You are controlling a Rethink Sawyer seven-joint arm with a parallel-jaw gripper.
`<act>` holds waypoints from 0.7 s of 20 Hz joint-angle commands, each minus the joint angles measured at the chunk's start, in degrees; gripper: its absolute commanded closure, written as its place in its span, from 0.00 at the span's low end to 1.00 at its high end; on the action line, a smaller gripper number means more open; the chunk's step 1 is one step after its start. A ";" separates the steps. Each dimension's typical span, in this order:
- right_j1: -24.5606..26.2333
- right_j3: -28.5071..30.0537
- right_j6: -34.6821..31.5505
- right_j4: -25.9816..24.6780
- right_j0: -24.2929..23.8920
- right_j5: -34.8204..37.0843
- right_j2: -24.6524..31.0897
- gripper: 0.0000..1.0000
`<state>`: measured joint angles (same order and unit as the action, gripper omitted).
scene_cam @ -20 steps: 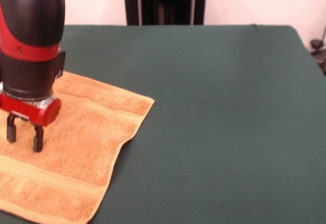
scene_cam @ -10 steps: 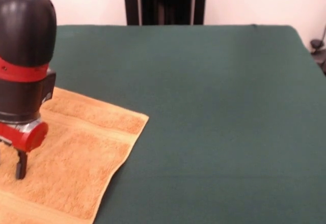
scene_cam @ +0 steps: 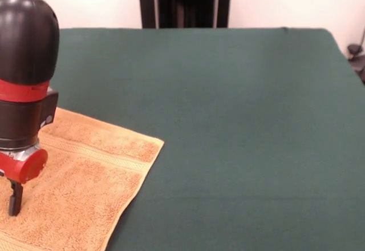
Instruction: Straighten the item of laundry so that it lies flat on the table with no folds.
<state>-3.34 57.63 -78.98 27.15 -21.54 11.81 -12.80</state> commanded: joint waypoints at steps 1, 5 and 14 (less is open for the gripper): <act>-0.81 10.21 -17.66 3.38 2.01 1.48 9.33 0.00; -5.04 14.68 -17.22 4.11 1.13 3.55 10.53 0.00; -14.07 20.40 -15.16 4.64 -0.92 12.37 10.73 0.00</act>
<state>-11.43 68.11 -79.16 28.55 -23.08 12.65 -9.25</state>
